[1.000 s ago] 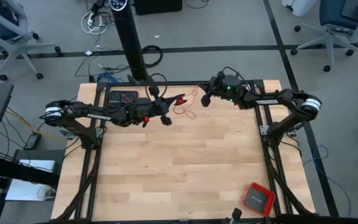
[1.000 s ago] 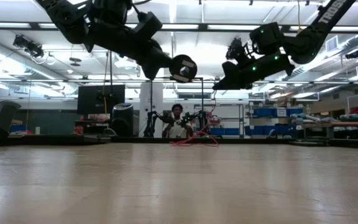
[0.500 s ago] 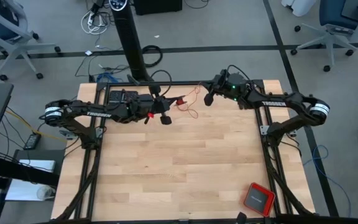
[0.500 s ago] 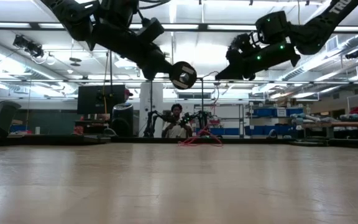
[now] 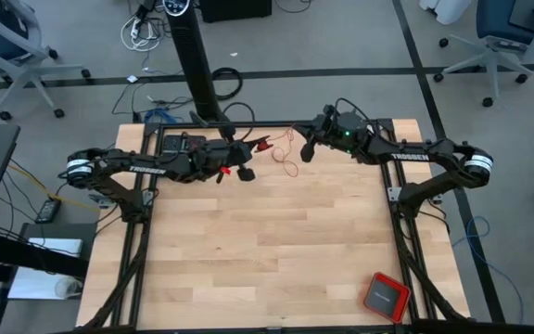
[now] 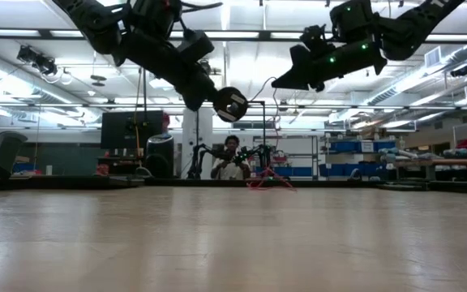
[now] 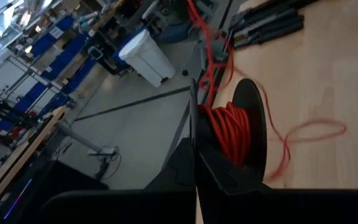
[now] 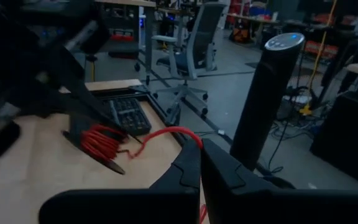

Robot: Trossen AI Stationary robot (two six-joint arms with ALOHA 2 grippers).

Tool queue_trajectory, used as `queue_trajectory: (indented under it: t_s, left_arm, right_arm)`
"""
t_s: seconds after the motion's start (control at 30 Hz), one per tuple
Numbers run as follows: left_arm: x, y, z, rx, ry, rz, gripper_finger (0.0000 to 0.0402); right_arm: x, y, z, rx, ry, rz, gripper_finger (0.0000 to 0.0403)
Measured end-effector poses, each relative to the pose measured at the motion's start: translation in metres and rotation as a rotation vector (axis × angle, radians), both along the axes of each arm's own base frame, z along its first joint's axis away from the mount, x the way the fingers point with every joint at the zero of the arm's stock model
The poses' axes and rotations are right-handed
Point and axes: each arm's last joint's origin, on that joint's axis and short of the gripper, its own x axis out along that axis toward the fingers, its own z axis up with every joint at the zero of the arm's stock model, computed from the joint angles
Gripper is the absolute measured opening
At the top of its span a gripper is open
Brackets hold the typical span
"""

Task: Coil cords
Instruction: Coil the red wire onto the spool

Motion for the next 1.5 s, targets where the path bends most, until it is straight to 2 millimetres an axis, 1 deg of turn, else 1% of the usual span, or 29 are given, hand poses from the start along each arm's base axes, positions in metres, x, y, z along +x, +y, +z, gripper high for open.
queue_trajectory:
  t_s: [0.2,0.33,0.47,0.57,0.63,0.83,1.03,1.23,1.43,1.5]
  left_arm:
    - [-0.004,0.009,-0.002,0.001,0.023,0.065,0.0]
    - [-0.005,0.011,-0.001,-0.022,-0.008,0.088,0.0]
    - [-0.003,0.013,0.003,-0.035,-0.03,0.106,0.0]
    - [-0.001,0.014,0.008,-0.065,-0.07,0.122,0.0]
    - [-0.001,0.014,0.01,-0.085,-0.071,0.135,0.0]
    - [0.004,0.016,0.014,-0.134,-0.081,0.179,0.0]
    - [0.005,0.015,0.014,-0.194,-0.115,0.145,0.0]
    - [0.008,0.014,0.018,-0.278,-0.213,0.087,0.0]
    - [0.01,0.014,0.026,-0.349,-0.364,0.075,0.0]
    - [0.01,0.014,0.027,-0.359,-0.385,0.076,0.0]
  right_arm:
    - [0.012,0.01,0.014,0.046,-0.018,0.044,0.0]
    - [0.022,0.021,0.025,0.051,-0.041,0.092,0.0]
    - [0.032,0.032,0.027,0.043,-0.063,0.135,0.0]
    - [0.038,0.036,0.027,0.037,-0.084,0.152,0.0]
    - [0.042,0.036,0.023,0.044,-0.067,0.153,0.0]
    - [0.064,0.04,0.02,0.025,-0.041,0.17,0.0]
    - [0.082,0.044,0.015,0.028,-0.023,0.215,0.0]
    - [0.088,0.048,0.012,0.033,-0.019,0.236,0.0]
    - [0.093,0.056,0.007,0.036,-0.011,0.261,0.0]
    - [0.094,0.057,0.005,0.037,-0.005,0.263,0.0]
